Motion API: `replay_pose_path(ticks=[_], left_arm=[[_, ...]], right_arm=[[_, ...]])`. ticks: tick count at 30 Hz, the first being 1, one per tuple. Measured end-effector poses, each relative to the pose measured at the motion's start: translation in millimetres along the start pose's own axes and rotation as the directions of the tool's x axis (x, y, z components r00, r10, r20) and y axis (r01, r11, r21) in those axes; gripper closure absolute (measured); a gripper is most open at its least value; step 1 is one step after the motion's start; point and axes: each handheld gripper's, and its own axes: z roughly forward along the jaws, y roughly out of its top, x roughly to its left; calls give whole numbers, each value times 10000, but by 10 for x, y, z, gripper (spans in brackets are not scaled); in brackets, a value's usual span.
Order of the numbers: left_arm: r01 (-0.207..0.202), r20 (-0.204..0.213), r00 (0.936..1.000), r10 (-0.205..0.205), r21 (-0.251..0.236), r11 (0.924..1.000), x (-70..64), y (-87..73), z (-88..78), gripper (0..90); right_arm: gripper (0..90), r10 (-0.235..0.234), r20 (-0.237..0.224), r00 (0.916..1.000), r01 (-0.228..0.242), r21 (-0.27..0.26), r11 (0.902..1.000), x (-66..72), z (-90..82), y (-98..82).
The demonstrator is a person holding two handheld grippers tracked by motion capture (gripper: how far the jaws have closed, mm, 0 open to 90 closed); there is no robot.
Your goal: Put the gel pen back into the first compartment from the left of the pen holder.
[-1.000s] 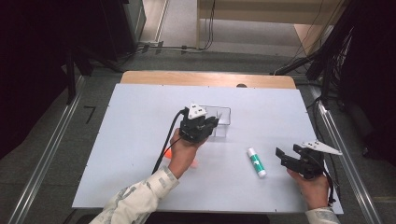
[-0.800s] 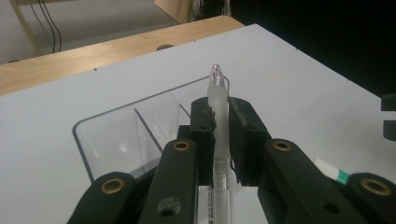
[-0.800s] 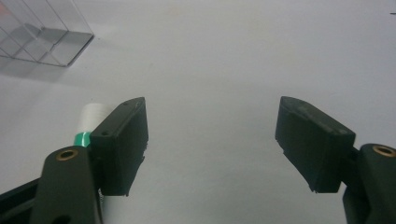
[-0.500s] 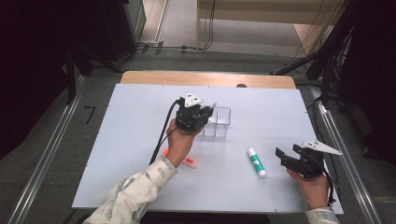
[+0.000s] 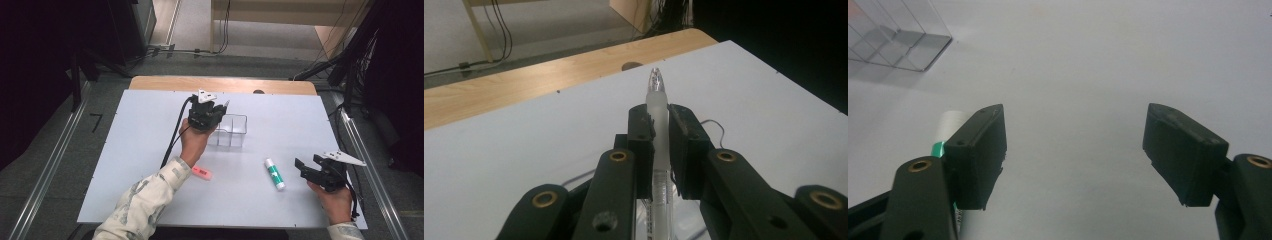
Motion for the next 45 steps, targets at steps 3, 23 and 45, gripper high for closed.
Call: replay_pose_path(ticks=[3,23,45], left_arm=[[-13,-116,9999,13,-72,10000,40,44,38,813],[2,-523,9986,1,46,10000,142,304,367,811],[-47,-359,9993,48,30,10000,126,190,256,805]], right_arm=[[240,6,-3,10000,-6,-3,10000,-1,0,1],[240,38,-13,10000,-38,-79,10000,-17,-15,3],[240,39,-21,10000,-39,27,10000,-13,-1,-2]])
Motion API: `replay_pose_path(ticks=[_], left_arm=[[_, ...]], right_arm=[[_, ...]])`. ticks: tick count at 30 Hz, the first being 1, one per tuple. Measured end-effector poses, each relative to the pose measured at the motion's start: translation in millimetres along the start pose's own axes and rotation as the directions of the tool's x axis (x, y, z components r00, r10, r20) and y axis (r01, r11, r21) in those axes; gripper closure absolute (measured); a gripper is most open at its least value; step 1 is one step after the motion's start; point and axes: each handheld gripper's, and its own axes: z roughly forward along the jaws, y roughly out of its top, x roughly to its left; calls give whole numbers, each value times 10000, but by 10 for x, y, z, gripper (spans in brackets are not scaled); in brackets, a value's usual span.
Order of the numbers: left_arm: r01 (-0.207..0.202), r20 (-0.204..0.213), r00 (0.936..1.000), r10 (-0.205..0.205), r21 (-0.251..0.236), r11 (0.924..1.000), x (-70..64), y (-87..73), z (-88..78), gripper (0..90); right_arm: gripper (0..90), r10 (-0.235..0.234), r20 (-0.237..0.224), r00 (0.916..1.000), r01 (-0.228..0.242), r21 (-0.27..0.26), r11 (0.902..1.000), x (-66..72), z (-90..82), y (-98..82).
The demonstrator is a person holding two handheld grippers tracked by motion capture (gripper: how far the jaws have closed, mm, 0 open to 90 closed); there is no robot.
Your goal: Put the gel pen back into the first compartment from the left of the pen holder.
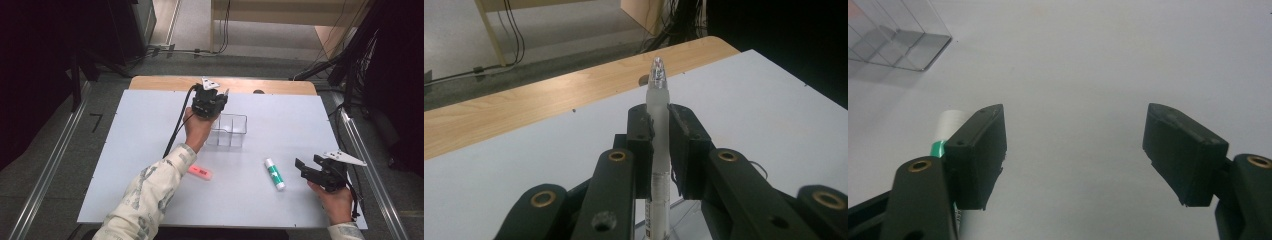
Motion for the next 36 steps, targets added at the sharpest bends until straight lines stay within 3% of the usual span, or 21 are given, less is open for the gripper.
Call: replay_pose_path(ticks=[20,27,32,36], left_arm=[[361,201,9991,-362,63,9993,123,-243,-108,771],[297,391,9988,-297,11,9996,110,-308,-177,654],[295,467,9985,-297,41,9996,114,-384,-245,519],[133,295,9995,-129,-133,9998,132,-449,-344,449]], right_arm=[[240,-33,31,10000,33,71,10000,6,12,-1],[240,-40,51,10000,40,75,10000,10,13,0],[240,-65,48,10000,65,67,10000,8,14,-1],[240,-29,54,10000,28,86,10000,14,14,-1]])
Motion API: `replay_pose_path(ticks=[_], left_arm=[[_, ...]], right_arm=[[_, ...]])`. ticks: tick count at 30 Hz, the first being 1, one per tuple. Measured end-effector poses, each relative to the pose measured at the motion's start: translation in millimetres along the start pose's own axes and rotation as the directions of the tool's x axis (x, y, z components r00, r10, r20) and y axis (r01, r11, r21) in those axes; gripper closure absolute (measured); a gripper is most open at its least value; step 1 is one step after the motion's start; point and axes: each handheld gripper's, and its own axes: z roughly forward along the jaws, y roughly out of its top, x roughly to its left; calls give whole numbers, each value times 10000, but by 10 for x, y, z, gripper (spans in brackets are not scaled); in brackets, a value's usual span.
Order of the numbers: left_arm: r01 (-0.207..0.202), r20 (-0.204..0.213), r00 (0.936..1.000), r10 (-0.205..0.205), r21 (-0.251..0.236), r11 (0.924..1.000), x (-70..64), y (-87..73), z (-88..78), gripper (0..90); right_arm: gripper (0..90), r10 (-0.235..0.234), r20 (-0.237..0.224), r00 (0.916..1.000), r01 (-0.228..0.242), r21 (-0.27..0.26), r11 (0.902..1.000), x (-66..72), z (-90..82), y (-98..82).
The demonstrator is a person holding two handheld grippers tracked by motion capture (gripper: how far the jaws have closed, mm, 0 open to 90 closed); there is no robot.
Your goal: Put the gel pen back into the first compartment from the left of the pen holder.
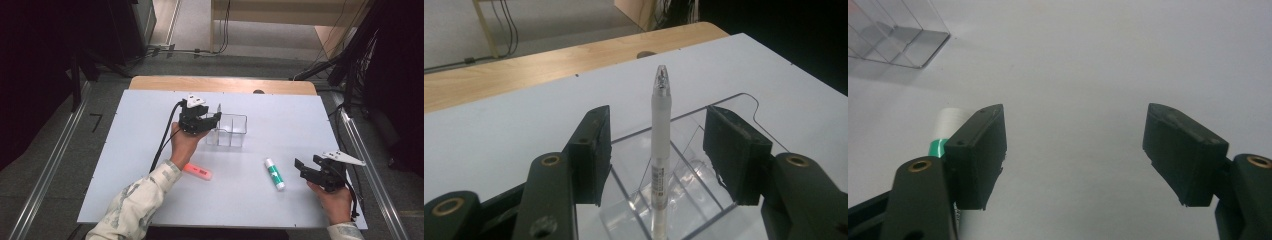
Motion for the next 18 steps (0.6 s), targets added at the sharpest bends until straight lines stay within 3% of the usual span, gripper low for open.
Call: replay_pose_path(ticks=[4,7,18], left_arm=[[-56,-85,9999,54,-154,9999,27,-77,-127,407],[219,-111,9997,-220,-123,9997,85,-170,-224,366],[491,-493,9976,-489,20,9988,251,-465,-550,277]], right_arm=[[240,-24,-8,10000,24,-7,10000,4,-2,1],[240,23,30,10000,-23,-16,10000,6,-6,0],[240,-50,3,10000,50,-1,10000,31,16,5]])
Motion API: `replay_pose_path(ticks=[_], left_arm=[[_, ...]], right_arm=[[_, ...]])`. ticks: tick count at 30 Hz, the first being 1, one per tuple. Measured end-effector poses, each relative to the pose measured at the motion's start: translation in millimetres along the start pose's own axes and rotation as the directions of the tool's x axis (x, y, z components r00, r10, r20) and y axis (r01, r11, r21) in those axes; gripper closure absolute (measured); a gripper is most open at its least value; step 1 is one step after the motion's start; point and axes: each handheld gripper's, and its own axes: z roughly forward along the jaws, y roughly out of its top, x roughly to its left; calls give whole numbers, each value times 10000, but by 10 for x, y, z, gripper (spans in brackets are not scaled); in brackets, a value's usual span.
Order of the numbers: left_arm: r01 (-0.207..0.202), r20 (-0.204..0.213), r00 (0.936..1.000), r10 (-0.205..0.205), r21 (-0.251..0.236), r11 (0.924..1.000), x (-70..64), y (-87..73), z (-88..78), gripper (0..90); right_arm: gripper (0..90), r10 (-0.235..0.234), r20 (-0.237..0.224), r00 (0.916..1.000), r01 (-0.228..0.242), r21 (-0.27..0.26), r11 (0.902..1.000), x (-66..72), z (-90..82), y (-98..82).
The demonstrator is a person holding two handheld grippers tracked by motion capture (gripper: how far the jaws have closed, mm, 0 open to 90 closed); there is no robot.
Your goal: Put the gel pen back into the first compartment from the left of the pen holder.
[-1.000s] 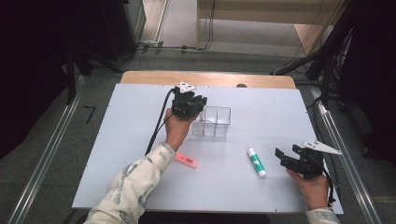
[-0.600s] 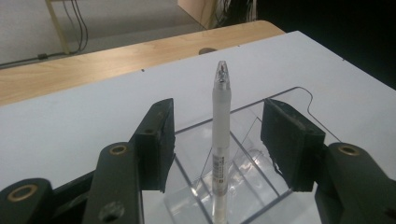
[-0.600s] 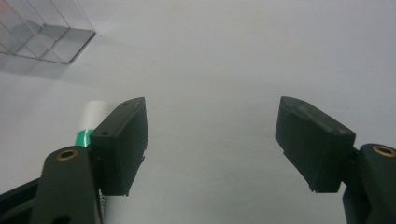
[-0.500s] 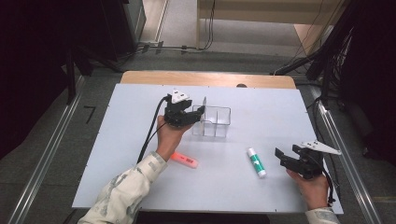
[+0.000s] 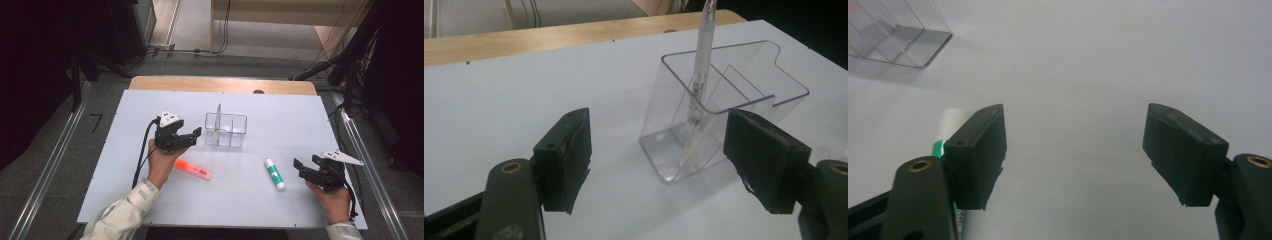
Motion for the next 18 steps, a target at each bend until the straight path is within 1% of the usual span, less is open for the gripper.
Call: replay_pose_path(ticks=[1,3,7,10,12,14,18], left_arm=[[9,-53,10000,-9,-12,10000,11,-19,-22,277],[90,-35,10000,-90,-53,9999,35,-55,-68,278],[44,-35,10000,-44,-10,10000,52,-148,-188,276],[99,-130,9999,-99,20,9999,97,-226,-296,268],[229,-244,9994,-231,-104,9997,139,-279,-368,267],[290,-462,9985,-294,-107,9995,179,-317,-428,253],[498,-618,9968,-504,-112,9987,259,-372,-511,235]], right_arm=[[240,-11,4,10000,11,13,10000,3,2,1],[240,-29,4,10000,29,4,10000,9,4,2],[240,-39,-26,10000,39,8,10000,10,1,2],[240,-37,-53,10000,37,-13,10000,12,-2,3],[240,-66,-75,10000,66,-4,10000,14,-1,2],[240,-78,-97,9999,78,-11,10000,16,2,2],[240,-87,-102,9999,87,-12,10000,20,2,3]])
